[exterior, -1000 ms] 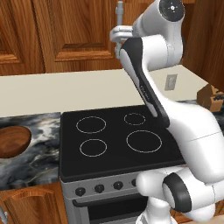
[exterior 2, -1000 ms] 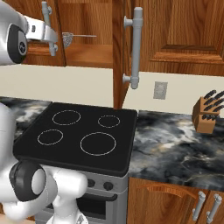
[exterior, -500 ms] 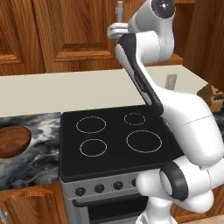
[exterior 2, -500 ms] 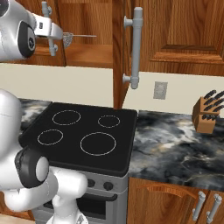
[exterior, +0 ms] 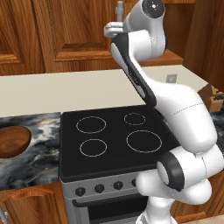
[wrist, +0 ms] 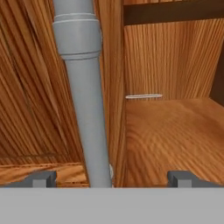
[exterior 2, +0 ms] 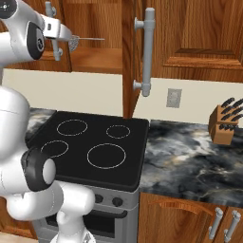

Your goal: Open the cabinet and setup a tea strainer by placing it in the bowl upright.

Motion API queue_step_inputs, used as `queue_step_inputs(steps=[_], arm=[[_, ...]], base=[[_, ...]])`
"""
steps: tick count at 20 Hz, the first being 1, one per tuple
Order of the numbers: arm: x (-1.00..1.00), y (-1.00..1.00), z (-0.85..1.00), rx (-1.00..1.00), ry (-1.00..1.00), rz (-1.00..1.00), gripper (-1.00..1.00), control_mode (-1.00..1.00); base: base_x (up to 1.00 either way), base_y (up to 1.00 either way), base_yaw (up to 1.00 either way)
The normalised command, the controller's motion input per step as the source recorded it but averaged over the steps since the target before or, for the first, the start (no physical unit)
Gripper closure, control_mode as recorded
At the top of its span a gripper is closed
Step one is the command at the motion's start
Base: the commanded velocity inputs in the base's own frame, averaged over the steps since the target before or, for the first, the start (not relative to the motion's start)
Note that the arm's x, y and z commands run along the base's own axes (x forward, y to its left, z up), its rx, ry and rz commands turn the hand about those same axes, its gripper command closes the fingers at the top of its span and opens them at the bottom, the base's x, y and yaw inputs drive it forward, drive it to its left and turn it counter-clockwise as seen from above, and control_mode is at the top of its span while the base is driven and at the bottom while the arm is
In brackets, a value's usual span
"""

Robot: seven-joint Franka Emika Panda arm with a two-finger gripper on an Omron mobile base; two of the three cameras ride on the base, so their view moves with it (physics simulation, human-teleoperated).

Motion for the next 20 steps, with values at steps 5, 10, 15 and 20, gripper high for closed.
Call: queue_step_inputs(steps=[5, 10, 15, 20], arm=[[0.34, 0.08, 0.0, 0.0, 0.0, -0.02, -1.0, -1.0], [0.37, 0.18, 0.0, -0.01, 0.0, -0.01, -1.0, -1.0], [0.37, 0.1, 0.0, 0.0, 0.0, 0.0, -1.0, -1.0], [0.39, 0.02, -0.01, 0.0, 0.0, 0.0, -1.0, -1.0]], base=[[0.0, 0.0, 0.0], [0.0, 0.0, 0.0], [0.0, 0.0, 0.0], [0.0, 0.0, 0.0]])
